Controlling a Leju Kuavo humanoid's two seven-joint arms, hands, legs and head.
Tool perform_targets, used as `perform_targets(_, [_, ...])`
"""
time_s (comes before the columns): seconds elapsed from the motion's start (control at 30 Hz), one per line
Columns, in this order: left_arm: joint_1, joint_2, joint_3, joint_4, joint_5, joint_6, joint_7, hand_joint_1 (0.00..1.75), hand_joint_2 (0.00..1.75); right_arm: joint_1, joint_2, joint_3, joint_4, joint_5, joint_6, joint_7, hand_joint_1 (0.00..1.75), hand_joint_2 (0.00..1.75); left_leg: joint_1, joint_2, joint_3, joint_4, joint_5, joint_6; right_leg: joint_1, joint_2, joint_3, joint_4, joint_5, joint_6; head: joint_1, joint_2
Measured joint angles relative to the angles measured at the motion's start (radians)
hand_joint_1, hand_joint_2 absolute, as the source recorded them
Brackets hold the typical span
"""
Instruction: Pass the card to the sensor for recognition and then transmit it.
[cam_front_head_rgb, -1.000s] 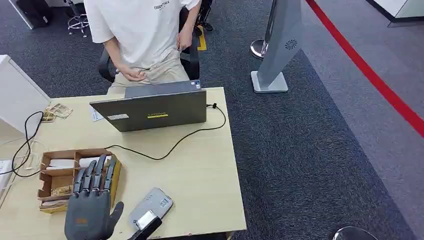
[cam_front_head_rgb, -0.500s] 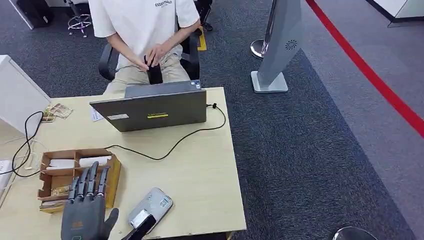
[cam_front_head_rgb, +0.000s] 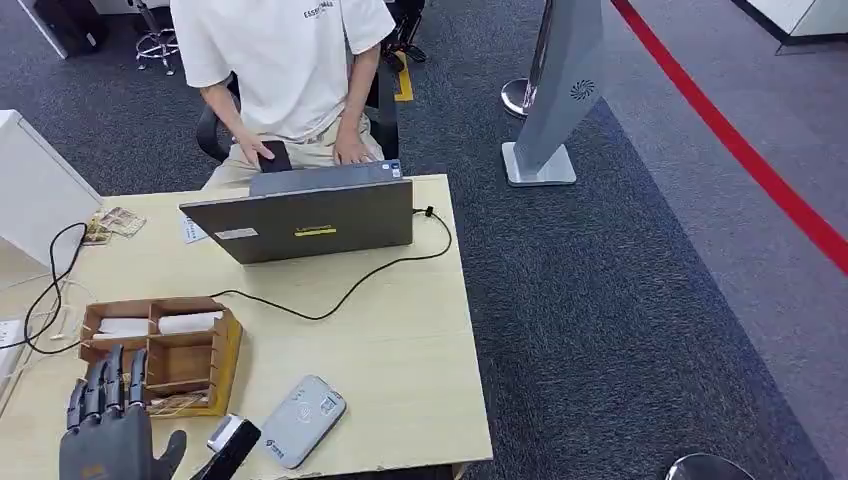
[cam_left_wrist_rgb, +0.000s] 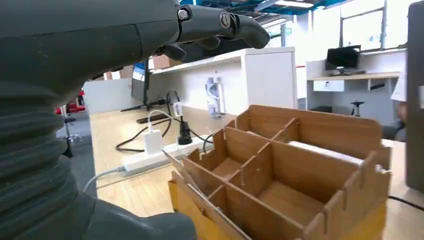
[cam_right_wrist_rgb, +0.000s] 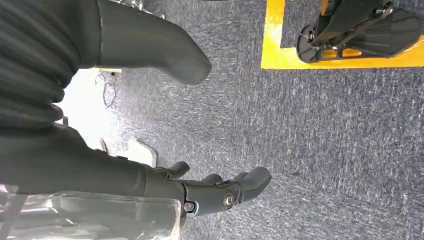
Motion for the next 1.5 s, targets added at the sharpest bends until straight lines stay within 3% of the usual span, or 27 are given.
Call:
perform_targets(0.2, [0.001, -0.018, 0.038, 0.0, 0.002, 0.008, -0.002, 0.0, 1.75, 0.0, 0.0, -0.003, 0.0, 0.002, 0.0, -0.007, 0.0, 1.75, 0.0, 0.0, 0.0, 0.0, 0.0, 0.0, 0.0, 0.0, 0.0, 0.0, 0.0, 0.0, 0.0, 0.0])
perform_targets(0.6, [-0.035, -0.025, 0.134, 0.008, 0.005, 0.105, 0.034, 0.0, 1.75, 0.0, 0.006, -0.003, -0.003, 0.039, 0.004, -0.012, 0.0, 1.75, 0.0, 0.0, 0.0, 0.0, 0.0, 0.0, 0.0, 0.0, 0.0, 0.0, 0.0, 0.0, 0.0, 0.0])
perform_targets(0.83, [-0.057, -0.023, 0.192, 0.048, 0.005, 0.114, 0.029, 0.0, 1.75, 0.0, 0.008, -0.003, -0.004, 0.053, 0.013, -0.015, 0.0, 1.75, 0.0, 0.0, 0.0, 0.0, 0.0, 0.0, 0.0, 0.0, 0.0, 0.0, 0.0, 0.0, 0.0, 0.0])
perform_targets(1.2, [-0.096, -0.014, 0.217, 0.139, -0.005, 0.128, 0.01, 0.0, 1.75, -0.001, 0.008, 0.001, -0.004, 0.082, 0.018, -0.015, 0.0, 1.75, 0.0, 0.0, 0.001, 0.0, 0.0, 0.0, 0.0, 0.0, 0.0, 0.0, 0.0, 0.0, 0.0, 0.0])
perform_targets(1.5, [-0.157, 0.035, 0.143, 0.243, -0.006, 0.148, 0.127, 0.0, 1.75, -0.001, 0.008, 0.006, -0.004, 0.106, 0.014, -0.031, 0.0, 1.75, 0.0, 0.0, 0.001, 0.0, 0.0, 0.0, 0.0, 0.0, 0.0, 0.0, 0.0, 0.0, 0.0, 0.0])
